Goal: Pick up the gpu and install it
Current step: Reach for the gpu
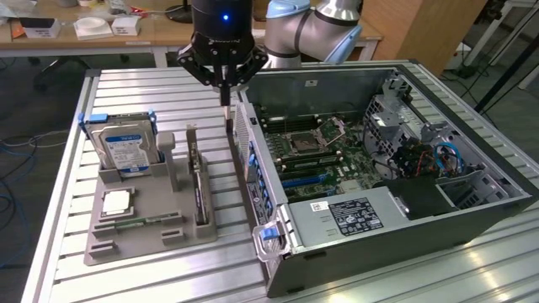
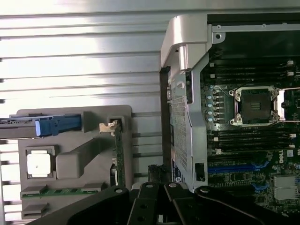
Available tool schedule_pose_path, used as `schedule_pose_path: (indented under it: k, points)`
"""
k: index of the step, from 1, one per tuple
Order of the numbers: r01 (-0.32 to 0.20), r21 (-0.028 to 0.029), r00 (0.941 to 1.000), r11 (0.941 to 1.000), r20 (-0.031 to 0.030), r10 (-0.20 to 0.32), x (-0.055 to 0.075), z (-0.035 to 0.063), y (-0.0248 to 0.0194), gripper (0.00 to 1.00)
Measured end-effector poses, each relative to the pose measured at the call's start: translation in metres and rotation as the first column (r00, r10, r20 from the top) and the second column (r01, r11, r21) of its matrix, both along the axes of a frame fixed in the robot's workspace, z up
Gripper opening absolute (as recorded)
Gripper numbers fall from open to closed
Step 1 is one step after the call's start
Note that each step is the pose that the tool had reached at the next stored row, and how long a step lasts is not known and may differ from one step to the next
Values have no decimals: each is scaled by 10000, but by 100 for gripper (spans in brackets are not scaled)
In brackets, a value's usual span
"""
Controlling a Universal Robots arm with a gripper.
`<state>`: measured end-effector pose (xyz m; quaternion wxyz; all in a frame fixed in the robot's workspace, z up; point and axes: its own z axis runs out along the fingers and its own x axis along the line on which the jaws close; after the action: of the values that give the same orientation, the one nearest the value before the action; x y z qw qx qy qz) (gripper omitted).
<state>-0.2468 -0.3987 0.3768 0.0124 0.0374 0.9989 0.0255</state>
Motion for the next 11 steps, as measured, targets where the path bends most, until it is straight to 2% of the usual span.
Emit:
schedule_pose_path:
  k: [11]
  points:
    - [-12, -1, 10000, 10000, -1, 12, -161, -22, 0, 11]
